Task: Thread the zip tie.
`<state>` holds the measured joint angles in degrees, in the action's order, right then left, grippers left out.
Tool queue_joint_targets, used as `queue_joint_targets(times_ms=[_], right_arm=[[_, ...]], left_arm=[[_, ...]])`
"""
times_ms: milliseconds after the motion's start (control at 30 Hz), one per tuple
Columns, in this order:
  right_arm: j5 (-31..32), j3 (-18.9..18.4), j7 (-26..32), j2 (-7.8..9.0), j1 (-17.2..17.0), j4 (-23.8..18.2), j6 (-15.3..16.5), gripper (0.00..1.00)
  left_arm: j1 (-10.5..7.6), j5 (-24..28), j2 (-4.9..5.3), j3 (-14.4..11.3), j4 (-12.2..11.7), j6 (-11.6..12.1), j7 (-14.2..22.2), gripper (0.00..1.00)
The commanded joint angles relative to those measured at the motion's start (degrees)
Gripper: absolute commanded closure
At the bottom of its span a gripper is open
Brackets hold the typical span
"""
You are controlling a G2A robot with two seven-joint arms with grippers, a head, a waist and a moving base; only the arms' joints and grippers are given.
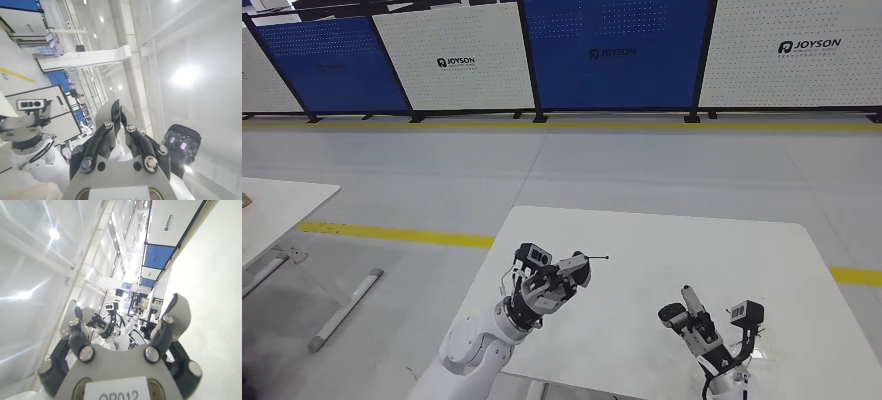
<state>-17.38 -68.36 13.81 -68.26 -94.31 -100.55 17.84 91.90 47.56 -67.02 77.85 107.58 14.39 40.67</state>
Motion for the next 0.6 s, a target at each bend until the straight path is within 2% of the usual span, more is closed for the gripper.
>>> queue_joint_targets(times_ms=[0,300,367,567], right_arm=[[0.0,0.0,0.0,0.0,0.0,0.0,0.0,0.0],[0.0,0.0,0.0,0.0,0.0,0.0,0.0,0.0],[0.0,0.0,0.0,0.0,0.0,0.0,0.0,0.0],[0.0,0.0,0.0,0.0,0.0,0.0,0.0,0.0]], left_arm=[[-0.33,-3.7,0.15,0.2,-1.0,-0.2,-0.4,1.0],[0.55,-15.4,0.76,-0.2,-3.7,-0.4,-0.7,1.0],[0.38,-17.4,0.88,-0.8,-4.0,-1.4,0.2,1.0],[0.29,-17.4,0.89,-1.0,-4.0,-1.2,0.4,1.0]])
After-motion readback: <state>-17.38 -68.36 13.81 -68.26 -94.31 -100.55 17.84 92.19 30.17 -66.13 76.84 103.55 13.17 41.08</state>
